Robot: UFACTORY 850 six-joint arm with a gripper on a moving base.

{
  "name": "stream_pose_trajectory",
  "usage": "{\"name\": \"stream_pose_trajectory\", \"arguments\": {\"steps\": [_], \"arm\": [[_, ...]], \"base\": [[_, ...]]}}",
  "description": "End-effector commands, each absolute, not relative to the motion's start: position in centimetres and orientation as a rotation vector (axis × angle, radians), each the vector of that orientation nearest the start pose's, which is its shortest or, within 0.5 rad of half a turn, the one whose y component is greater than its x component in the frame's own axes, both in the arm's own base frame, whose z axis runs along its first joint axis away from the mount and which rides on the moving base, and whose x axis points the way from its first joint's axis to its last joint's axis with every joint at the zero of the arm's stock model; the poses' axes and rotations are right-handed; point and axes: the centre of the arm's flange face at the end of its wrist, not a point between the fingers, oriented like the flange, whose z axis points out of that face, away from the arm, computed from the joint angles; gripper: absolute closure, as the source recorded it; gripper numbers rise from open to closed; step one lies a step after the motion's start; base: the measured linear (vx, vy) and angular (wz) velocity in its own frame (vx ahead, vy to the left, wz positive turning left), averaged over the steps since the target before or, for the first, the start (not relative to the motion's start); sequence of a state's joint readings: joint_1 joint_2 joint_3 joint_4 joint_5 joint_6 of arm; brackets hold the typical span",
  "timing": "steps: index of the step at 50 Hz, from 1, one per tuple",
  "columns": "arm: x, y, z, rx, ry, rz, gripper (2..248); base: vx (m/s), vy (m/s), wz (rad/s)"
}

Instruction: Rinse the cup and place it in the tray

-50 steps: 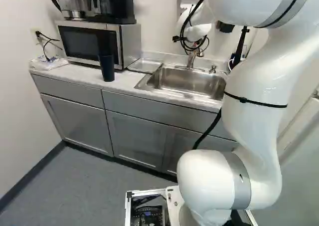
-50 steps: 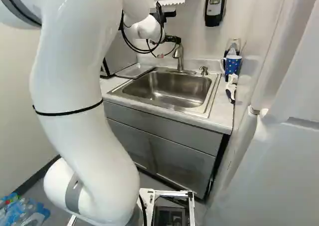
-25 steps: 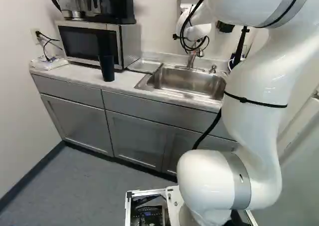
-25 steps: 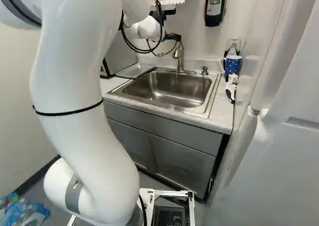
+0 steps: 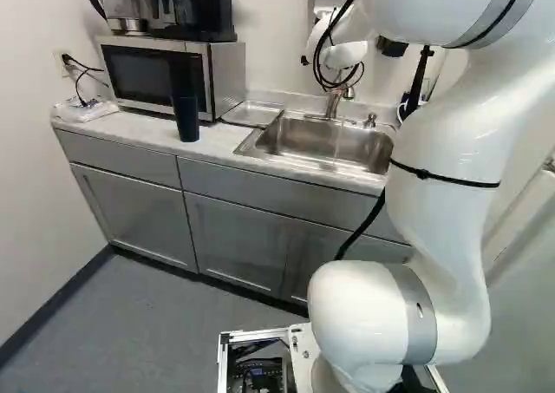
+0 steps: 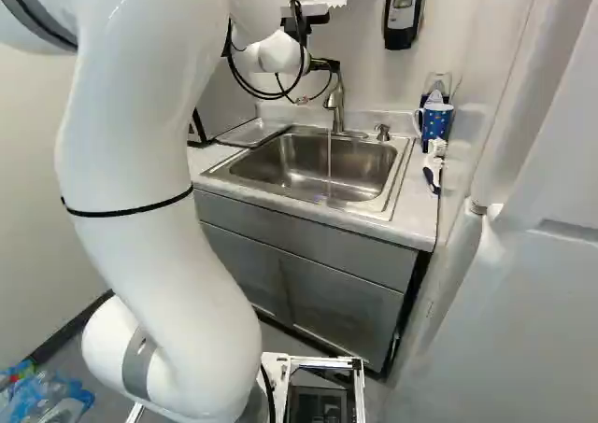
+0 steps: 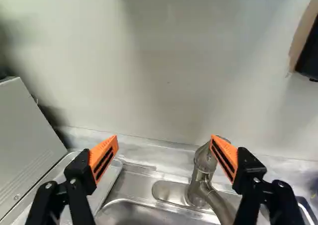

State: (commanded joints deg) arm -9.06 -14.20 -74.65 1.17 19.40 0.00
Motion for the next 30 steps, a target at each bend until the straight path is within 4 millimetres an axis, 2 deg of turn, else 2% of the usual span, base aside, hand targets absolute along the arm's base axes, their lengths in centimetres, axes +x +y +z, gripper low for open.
{"name": "stream_pose_trajectory", "arguments": {"steps": [30], "arm": [[61.54, -10.30, 64.88, -2.458, 0.234, -2.100, 3]], "base": [[0.000, 0.000, 0.000]]}}
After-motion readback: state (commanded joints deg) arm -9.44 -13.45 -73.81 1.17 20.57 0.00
